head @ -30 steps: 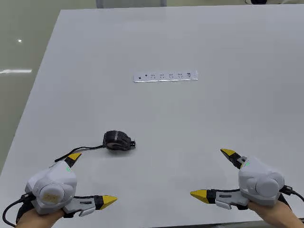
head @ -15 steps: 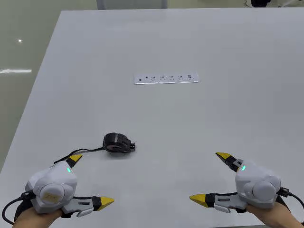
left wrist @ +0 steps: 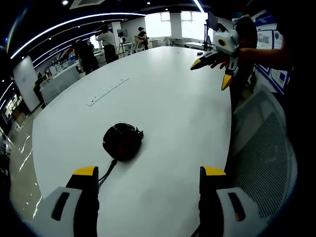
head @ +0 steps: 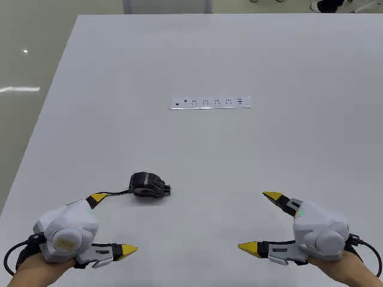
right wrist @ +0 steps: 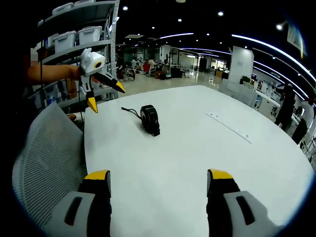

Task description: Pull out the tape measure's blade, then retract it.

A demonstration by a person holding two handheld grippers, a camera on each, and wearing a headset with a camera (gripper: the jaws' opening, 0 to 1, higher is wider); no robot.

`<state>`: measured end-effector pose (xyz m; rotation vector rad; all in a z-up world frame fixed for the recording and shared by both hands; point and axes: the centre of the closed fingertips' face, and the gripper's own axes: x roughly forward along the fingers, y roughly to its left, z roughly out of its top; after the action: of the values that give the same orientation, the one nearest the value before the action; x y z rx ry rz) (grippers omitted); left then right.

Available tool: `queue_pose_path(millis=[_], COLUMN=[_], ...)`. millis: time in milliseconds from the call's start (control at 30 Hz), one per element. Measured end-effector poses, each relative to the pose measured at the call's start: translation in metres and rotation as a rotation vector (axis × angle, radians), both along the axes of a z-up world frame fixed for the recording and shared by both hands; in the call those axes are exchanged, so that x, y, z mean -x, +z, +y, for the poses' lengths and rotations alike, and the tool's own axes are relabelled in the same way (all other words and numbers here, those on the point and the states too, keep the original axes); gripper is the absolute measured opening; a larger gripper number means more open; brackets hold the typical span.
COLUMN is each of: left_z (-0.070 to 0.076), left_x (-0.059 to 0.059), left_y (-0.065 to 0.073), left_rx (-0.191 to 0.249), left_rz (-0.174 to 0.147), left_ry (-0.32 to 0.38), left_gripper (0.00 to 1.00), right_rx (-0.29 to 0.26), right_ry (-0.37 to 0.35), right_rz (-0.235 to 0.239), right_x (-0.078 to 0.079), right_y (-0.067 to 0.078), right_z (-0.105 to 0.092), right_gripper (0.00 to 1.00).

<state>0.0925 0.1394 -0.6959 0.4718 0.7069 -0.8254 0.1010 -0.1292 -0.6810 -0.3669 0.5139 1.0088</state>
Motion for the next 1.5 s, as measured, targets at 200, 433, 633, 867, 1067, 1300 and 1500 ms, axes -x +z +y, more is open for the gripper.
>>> queue_pose_path(millis=[200,433,633,867,1067,1300,1500], left_z=[0.0,0.001,0.001,0.002,0.005,0.008,0.012], left_x=[-0.007,-0.016,-0.026,-0.04,-0.052,-0.064,-0.074], left_y=[-0.002,-0.008,-0.013,-0.021,-0.028,-0.034,-0.039], left_rx=[-0.025,-0.056,-0.073,-0.095,-0.118,-0.146,-0.169], left_rz=[0.006,0.006,0.007,0.015,0.025,0.028,0.031], left_ry=[-0.031,-0.076,-0.105,-0.138,-0.165,-0.199,-0.235], left_gripper=[0.77,0.74,0.71,0.68,0.65,0.61,0.58], right_rx=[0.004,0.013,0.011,0.004,0.001,0.014,0.011], right_ry=[0.051,0.083,0.122,0.164,0.191,0.234,0.262], right_rz=[-0.011,-0.015,-0.016,-0.031,-0.032,-0.036,-0.038], right_x=[-0.007,-0.015,-0.022,-0.033,-0.042,-0.049,-0.059], right_y=[0.0,-0.004,-0.009,-0.013,-0.018,-0.025,-0.029], right_z=[0.008,0.015,0.022,0.033,0.041,0.052,0.065], right_gripper=[0.76,0.72,0.69,0.64,0.61,0.54,0.53])
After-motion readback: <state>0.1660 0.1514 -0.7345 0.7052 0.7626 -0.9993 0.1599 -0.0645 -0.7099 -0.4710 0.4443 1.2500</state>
